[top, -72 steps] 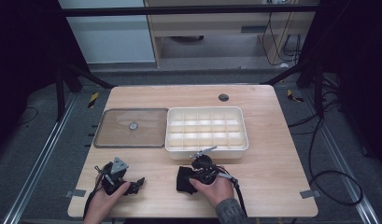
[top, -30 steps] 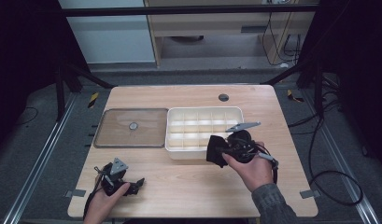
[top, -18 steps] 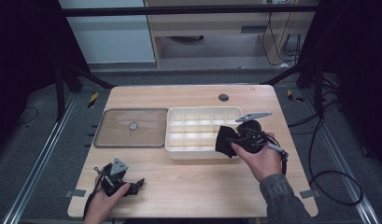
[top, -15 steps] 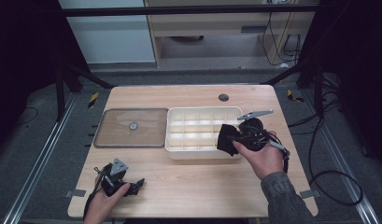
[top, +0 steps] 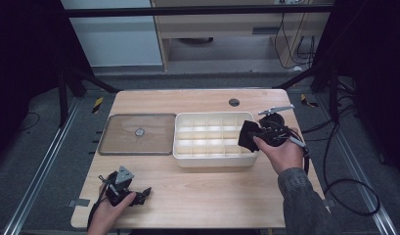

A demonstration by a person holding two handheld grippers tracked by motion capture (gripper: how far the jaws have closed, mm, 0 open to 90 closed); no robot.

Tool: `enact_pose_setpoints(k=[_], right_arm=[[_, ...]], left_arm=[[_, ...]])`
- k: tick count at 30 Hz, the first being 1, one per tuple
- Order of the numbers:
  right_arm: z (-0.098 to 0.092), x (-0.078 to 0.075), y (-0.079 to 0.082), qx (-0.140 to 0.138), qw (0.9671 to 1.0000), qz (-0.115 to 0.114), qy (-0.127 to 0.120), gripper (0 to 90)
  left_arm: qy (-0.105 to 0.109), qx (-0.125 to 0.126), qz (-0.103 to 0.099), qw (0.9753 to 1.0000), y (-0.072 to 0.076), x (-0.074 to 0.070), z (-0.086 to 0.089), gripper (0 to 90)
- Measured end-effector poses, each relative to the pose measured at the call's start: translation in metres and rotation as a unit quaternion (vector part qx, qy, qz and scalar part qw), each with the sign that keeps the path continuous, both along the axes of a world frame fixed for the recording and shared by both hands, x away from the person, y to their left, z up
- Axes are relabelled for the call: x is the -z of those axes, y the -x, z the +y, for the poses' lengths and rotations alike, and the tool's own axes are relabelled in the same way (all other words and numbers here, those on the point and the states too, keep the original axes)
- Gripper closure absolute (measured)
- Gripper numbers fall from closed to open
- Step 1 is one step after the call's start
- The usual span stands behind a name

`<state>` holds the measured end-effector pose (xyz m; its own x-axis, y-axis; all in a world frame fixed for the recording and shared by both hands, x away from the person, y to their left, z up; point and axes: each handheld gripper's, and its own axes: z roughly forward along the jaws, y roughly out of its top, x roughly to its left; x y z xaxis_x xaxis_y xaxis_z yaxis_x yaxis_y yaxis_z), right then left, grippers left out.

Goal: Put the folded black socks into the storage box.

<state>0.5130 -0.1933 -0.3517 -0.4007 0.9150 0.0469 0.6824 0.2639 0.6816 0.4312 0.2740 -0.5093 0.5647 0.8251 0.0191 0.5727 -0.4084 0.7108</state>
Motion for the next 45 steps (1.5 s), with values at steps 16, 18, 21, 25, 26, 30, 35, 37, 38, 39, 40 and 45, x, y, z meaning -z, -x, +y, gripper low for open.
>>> enact_pose_setpoints(k=[16, 18, 21, 25, 26, 30, 35, 37, 38, 39, 40, 45], right_arm=[[-0.003, 0.003, -0.02, 0.011, 0.9998, 0.002, 0.015, 64.5], [-0.001, 0.004, -0.021, 0.006, 0.9998, 0.001, 0.019, 64.5], [0.002, 0.005, -0.023, 0.006, 0.9997, 0.001, 0.024, 64.6], [0.004, 0.007, -0.024, 0.001, 0.9996, 0.002, 0.029, 64.7], [0.004, 0.008, -0.025, 0.0, 0.9995, 0.002, 0.033, 64.7], [0.005, 0.008, -0.025, 0.002, 0.9991, 0.002, 0.043, 64.7], [0.005, 0.012, -0.023, 0.004, 0.9985, 0.004, 0.054, 64.7], [0.004, 0.013, -0.023, 0.006, 0.9985, 0.005, 0.053, 64.7], [0.003, 0.013, -0.023, 0.007, 0.9986, 0.006, 0.051, 64.7], [0.003, 0.014, -0.023, 0.008, 0.9985, 0.009, 0.053, 64.6], [0.003, 0.015, -0.023, 0.009, 0.9984, 0.01, 0.056, 64.7], [0.004, 0.02, -0.024, 0.007, 0.9979, 0.013, 0.063, 64.7]], left_arm=[[0.001, 0.002, 0.0, 1.0, -0.022, 0.0, 0.0, 0.0], [0.0, 0.003, 0.0, 1.0, -0.021, 0.0, 0.001, 0.0], [0.0, 0.005, 0.0, 1.0, -0.02, 0.0, 0.001, 0.0], [0.001, 0.005, 0.0, 1.0, -0.019, 0.0, 0.001, 0.0], [0.001, 0.005, 0.0, 1.0, -0.019, 0.0, 0.001, 0.0], [0.0, 0.005, 0.001, 1.0, -0.018, 0.0, 0.001, 0.0], [-0.001, 0.005, 0.001, 1.0, -0.017, 0.0, 0.001, 0.0], [-0.002, 0.005, 0.001, 1.0, -0.017, 0.0, 0.001, 0.0], [-0.001, 0.004, 0.001, 1.0, -0.017, 0.0, 0.001, 0.0], [-0.001, 0.005, 0.0, 1.0, -0.017, 0.0, 0.001, 0.0], [0.002, 0.004, 0.0, 1.0, -0.017, 0.0, 0.001, 0.0], [-0.001, 0.004, 0.0, 1.0, -0.017, 0.0, 0.001, 0.0]])
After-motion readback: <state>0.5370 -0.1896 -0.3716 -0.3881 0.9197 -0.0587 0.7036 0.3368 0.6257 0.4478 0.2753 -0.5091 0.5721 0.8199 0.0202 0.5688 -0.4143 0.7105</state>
